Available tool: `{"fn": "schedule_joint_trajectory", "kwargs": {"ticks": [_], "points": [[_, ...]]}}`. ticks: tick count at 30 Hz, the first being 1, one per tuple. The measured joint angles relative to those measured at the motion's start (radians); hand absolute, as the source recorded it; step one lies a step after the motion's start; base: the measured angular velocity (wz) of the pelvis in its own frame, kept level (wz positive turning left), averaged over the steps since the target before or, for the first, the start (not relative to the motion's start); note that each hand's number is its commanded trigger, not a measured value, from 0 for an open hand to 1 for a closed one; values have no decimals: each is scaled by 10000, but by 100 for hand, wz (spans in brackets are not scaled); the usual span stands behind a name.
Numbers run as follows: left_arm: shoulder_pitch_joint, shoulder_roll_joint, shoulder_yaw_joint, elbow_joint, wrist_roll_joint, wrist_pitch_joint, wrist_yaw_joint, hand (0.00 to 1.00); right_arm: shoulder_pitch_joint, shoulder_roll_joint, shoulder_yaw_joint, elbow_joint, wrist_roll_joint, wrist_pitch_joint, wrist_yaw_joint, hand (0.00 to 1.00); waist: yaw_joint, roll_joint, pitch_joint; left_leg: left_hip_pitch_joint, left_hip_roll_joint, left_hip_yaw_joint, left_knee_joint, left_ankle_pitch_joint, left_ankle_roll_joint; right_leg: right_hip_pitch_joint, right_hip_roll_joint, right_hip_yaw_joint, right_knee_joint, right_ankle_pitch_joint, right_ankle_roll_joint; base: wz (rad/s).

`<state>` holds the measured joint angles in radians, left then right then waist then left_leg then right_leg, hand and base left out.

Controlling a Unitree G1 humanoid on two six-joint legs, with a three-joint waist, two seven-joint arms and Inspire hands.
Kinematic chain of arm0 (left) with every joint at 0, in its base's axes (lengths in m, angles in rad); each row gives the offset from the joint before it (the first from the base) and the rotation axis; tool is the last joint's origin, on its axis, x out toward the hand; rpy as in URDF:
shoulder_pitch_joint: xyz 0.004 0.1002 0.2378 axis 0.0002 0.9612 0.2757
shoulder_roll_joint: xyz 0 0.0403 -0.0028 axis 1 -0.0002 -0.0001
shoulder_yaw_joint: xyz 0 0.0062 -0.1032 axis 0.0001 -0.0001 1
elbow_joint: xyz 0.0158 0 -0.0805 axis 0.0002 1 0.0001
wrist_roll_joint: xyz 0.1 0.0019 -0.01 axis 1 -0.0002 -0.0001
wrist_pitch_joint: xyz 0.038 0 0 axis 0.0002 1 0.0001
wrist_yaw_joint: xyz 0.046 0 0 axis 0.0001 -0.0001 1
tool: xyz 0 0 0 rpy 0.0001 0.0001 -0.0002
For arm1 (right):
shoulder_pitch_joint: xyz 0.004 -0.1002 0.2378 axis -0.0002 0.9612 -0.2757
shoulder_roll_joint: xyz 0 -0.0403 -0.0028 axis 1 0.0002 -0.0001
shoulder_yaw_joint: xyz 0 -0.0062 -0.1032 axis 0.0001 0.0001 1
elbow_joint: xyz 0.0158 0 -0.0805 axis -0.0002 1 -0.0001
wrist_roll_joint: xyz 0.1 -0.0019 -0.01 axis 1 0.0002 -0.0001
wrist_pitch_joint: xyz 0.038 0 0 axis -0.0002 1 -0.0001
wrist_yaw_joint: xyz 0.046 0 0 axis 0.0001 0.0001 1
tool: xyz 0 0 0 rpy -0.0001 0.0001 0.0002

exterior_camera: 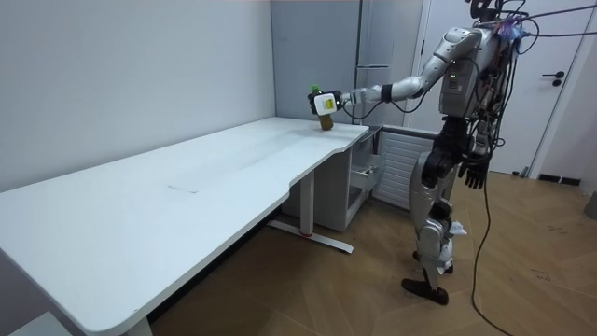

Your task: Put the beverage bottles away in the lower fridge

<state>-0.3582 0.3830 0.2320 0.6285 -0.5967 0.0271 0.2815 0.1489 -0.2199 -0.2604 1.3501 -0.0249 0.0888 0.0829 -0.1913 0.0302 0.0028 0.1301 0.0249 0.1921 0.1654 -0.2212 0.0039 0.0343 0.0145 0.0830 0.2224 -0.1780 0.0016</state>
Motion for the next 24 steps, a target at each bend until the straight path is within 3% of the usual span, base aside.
{"fn": "schedule_joint_trajectory", "kwargs": {"ticks": [5,14,19,24], "points": [[6,0,-19,24,8,107,116,100,19,27,-1,2,-228,1,-179,0,-121,-30,19,-28,-2,0,1,0,0,2,1,19,-12,1,3,0],[4,3,-6,186,-8,122,-251,100,179,148,-95,-52,-508,-3,-578,0,-253,149,-10,-78,2,28,-11,-1,1,-18,11,4,-24,5,8,0],[1,25,-21,285,-8,120,-557,100,-52,50,-233,-95,-500,-26,-515,0,-197,80,-7,0,5,10,-17,0,1,-18,22,60,4,6,7,-3],[-63,21,-439,200,18,121,-776,100,-517,70,31,-75,-501,-20,-436,0,-218,-105,-73,-71,5,-49,2,0,0,-20,12,-55,-38,6,6,6]]}}
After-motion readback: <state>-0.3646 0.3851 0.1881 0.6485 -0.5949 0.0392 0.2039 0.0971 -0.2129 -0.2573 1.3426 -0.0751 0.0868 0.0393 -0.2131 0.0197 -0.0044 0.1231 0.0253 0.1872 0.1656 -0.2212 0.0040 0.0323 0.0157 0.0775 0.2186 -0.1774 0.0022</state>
